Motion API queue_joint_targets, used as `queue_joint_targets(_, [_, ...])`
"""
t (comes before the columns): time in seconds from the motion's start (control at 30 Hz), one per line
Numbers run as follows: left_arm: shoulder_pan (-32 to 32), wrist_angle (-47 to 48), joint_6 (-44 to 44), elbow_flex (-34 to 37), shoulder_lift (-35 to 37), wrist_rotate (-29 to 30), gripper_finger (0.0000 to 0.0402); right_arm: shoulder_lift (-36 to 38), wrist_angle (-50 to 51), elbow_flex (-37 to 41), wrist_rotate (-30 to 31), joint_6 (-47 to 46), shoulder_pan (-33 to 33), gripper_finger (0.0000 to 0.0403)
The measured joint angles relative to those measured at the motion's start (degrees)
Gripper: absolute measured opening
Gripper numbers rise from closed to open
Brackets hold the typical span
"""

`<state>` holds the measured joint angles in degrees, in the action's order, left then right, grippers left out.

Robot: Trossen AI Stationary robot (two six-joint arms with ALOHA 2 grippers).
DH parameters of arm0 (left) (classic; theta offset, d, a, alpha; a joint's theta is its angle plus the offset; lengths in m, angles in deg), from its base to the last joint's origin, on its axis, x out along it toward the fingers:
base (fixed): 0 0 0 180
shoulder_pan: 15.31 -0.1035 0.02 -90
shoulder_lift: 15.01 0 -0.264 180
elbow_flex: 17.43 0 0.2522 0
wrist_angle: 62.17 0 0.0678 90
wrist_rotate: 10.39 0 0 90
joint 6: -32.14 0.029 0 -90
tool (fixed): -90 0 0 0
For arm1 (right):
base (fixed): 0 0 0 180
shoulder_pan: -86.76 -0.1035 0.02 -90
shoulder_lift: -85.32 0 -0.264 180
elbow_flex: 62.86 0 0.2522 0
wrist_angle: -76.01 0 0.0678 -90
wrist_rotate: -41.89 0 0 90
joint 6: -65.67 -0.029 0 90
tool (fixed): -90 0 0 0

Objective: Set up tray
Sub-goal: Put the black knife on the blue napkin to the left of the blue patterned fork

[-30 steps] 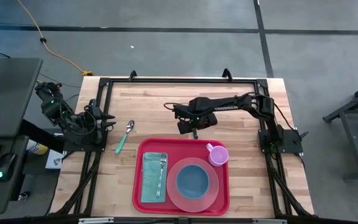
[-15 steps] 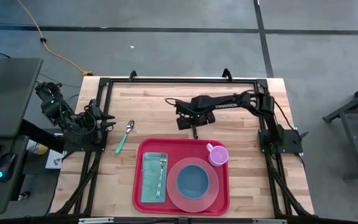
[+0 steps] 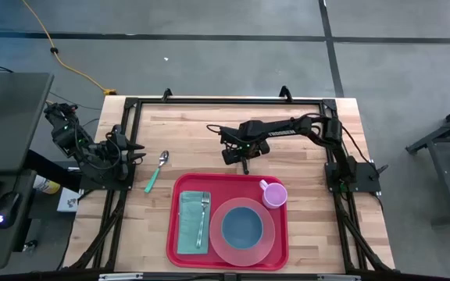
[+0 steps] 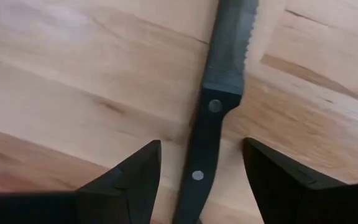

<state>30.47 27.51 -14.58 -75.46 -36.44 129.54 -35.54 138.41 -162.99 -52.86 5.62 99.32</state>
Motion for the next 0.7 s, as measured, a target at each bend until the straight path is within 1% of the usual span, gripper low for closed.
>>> queue_joint_targets(0.2, [0.0,0.0,0.0,0.0,0.0,-0.2,0.0150,-0.7,-0.5,-0.1,1.2,-1.5,-0.3,0.0205])
queue_joint_targets(0.53, [0.0,0.0,0.0,0.0,0.0,-0.3,0.0150,-0.8,-1.0,0.1,1.4,-1.6,-0.6,0.0178])
queue_joint_targets(0.7, [0.0,0.0,0.0,0.0,0.0,-0.3,0.0150,-0.9,-1.4,0.1,1.8,-1.6,-1.1,0.0172])
